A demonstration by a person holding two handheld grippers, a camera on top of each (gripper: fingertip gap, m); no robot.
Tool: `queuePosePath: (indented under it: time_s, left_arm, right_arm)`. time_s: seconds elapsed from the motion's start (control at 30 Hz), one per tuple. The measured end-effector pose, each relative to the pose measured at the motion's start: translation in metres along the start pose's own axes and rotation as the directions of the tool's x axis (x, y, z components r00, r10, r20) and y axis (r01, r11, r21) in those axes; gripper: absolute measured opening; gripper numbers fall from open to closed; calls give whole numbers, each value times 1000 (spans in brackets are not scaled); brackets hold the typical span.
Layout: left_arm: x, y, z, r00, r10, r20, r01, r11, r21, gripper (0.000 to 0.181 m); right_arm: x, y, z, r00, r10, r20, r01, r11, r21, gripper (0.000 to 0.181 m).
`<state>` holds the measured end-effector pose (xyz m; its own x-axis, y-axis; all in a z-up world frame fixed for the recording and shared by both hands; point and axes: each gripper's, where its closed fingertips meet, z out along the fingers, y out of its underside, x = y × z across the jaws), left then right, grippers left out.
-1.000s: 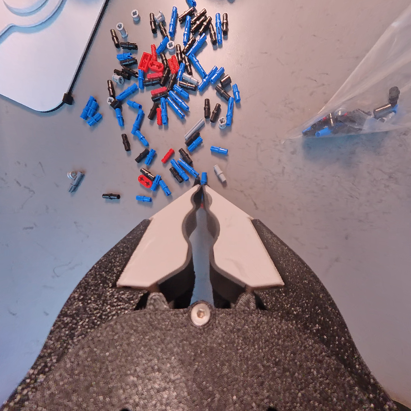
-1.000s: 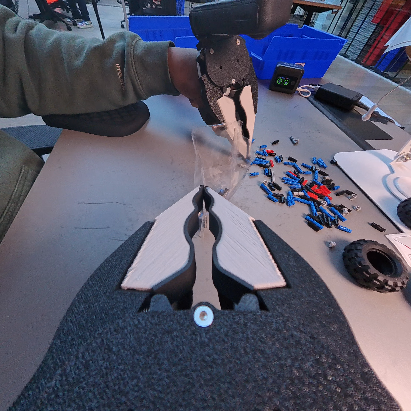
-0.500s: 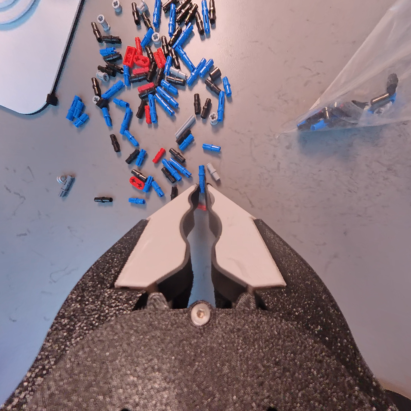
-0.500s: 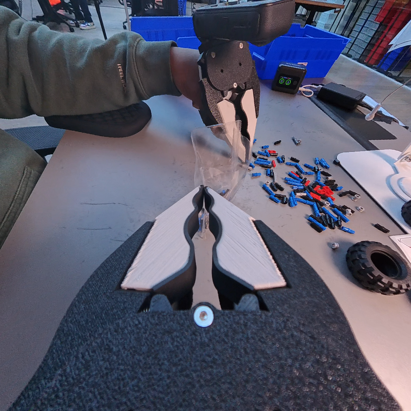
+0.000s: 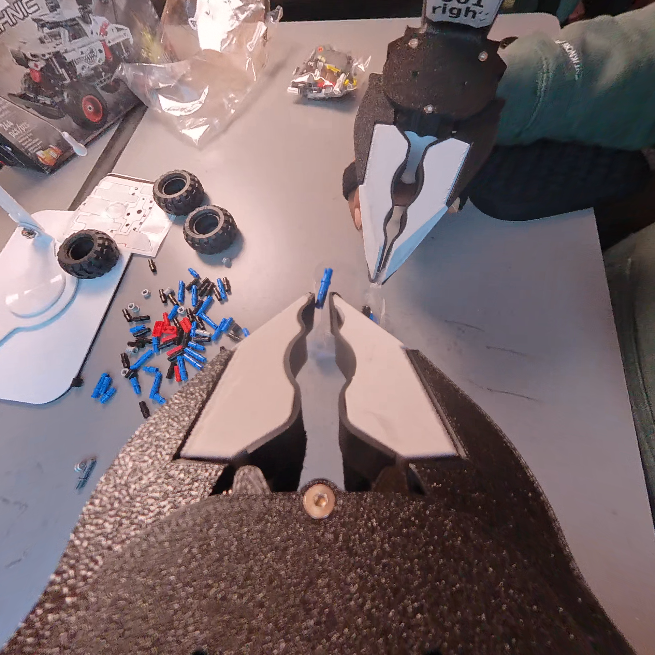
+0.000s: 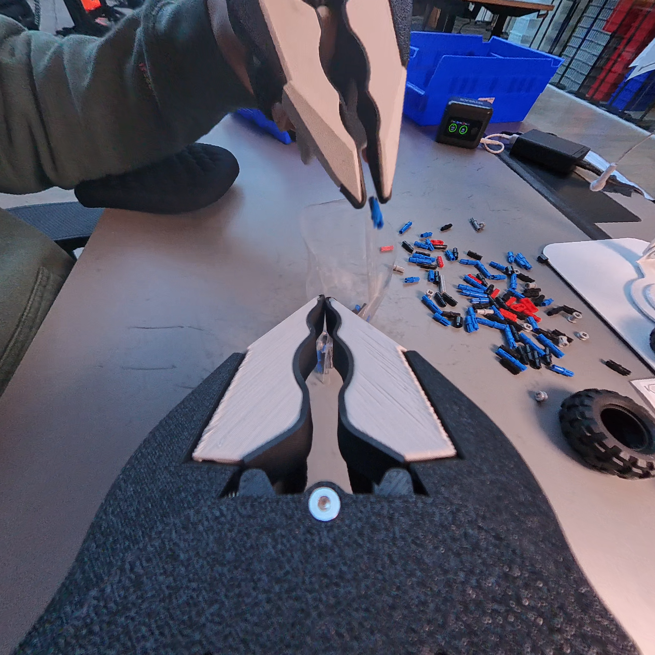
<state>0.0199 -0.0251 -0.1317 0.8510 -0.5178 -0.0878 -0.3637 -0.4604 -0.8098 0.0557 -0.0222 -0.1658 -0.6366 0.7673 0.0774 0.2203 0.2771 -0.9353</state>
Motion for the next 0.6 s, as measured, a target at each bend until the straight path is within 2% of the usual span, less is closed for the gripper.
queuePosePath:
  time_s: [0.07, 0.13, 0.17, 0.23, 0.3, 0.33, 0.47, 0.6]
  left_arm:
    - [-7, -2, -4, 999, -49, -2, 49, 998, 40, 22]
    - [-26, 1, -17, 995, -95, 41, 92, 992, 83, 19]
    - [-41, 16, -21, 989, -109, 96, 105, 993, 44, 17]
    - [-64, 68, -22, 976, -145, 159, 164, 980, -109, 18]
    - [-70, 113, -17, 964, -202, 172, 238, 946, -222, 21]
    - [-69, 127, -14, 963, -210, 171, 249, 933, -259, 22]
    - [-69, 138, -7, 968, -181, 176, 229, 923, -310, 23]
    - [-70, 144, -2, 969, -180, 168, 228, 914, -336, 16]
  right_arm:
    - [0, 0, -2, 1000, -1, -5, 1, 1000, 2, 0]
    - [2, 0, -3, 1000, 2, -12, -2, 1000, 4, 0]
    - [3, 0, -4, 1000, 5, -12, -5, 1000, 5, 0]
    - [3, 0, -3, 1000, 6, -9, -5, 1000, 4, 0]
    - [1, 0, -3, 1000, -1, -6, 1, 1000, 2, 0]
    - [1, 0, -4, 1000, -3, -6, 3, 1000, 2, 0]
    - [3, 0, -6, 1000, -1, -11, 1, 1000, 3, 0]
    - [3, 0, -8, 1000, -4, -14, 4, 1000, 2, 0]
